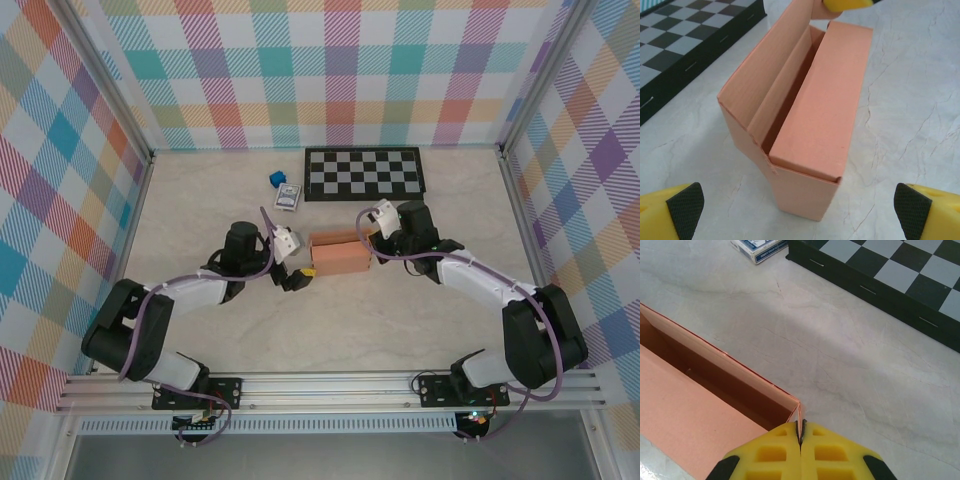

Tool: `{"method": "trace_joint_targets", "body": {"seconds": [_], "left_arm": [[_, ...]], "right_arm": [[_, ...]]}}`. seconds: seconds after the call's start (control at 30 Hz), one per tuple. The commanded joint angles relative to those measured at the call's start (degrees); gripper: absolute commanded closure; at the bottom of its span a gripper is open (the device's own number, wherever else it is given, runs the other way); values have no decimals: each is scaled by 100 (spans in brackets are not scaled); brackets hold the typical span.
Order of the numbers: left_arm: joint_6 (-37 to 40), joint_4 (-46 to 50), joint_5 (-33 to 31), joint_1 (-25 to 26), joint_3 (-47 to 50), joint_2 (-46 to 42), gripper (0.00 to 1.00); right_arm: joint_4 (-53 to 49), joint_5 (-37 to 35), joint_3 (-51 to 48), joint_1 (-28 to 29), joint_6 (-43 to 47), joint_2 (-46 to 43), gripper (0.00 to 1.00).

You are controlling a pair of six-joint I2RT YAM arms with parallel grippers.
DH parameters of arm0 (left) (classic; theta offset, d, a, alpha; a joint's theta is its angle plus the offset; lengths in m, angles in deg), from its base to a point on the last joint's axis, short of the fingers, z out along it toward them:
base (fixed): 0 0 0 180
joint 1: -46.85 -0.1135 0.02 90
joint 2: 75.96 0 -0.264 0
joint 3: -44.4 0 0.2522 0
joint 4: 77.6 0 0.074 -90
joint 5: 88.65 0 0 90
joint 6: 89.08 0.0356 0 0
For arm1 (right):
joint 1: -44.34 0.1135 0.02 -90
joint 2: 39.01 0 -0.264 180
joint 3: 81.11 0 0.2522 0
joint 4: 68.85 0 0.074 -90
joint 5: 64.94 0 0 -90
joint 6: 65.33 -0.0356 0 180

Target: Fold the paper box

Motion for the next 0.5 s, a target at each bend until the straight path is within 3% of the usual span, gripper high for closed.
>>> {"method": "trace_joint_targets", "body": {"seconds": [0.0, 0.17, 0.47], "left_arm": [[330, -554, -32, -10, -211, 322, 0], [68, -1223, 273, 3, -586, 1062, 0], [-102, -1639, 445, 276, -661, 1494, 4]], "right_arm": [[178, 361, 101, -19, 158, 33, 100], [210, 515, 163, -37, 280, 66, 100], [68, 550, 243, -73, 249, 79, 100]]}}
